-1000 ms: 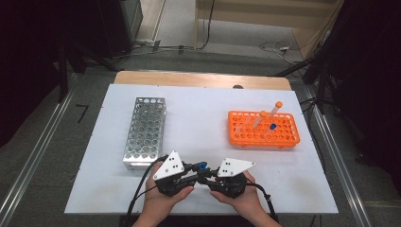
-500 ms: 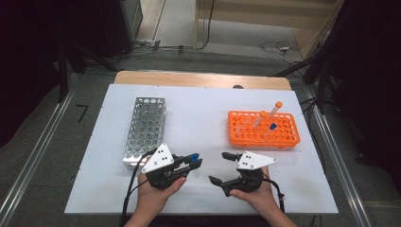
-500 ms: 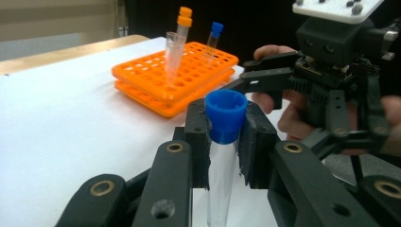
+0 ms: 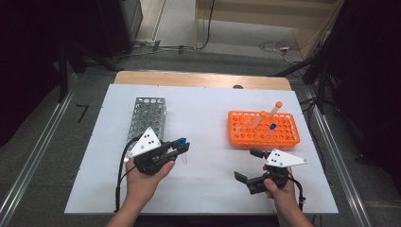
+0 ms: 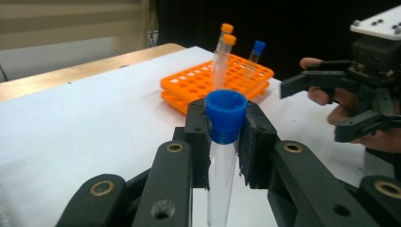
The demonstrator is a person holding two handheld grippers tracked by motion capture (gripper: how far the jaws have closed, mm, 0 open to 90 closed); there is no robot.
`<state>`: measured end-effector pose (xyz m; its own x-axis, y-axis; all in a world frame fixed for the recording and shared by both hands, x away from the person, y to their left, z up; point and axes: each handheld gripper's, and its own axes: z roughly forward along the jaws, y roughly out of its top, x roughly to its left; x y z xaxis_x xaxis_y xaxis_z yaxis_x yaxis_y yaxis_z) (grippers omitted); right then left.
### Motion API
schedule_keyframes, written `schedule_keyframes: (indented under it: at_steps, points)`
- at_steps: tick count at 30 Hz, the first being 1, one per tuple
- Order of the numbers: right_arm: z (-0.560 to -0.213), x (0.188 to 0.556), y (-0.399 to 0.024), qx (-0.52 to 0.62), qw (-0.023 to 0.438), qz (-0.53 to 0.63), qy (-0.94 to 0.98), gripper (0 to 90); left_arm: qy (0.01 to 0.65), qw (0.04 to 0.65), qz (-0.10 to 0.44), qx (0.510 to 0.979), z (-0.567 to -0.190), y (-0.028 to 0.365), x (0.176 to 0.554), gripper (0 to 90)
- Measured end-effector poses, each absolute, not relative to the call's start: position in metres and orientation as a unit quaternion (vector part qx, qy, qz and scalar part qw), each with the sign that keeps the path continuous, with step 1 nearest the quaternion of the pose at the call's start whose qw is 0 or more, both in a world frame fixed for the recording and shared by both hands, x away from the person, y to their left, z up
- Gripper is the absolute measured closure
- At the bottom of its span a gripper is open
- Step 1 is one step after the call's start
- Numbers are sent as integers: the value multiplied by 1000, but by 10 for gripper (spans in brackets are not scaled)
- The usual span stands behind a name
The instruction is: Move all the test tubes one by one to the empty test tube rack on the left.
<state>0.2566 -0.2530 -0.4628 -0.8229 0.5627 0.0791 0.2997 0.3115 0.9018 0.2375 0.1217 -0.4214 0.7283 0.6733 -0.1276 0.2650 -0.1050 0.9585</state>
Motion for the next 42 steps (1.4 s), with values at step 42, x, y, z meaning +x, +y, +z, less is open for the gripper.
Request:
schedule_keyframes:
  at_steps: [42]
  points:
    - [-472, 264, -322, 322, 157, 511, 781, 0, 423, 554, 281, 660, -397, 186, 352, 763]
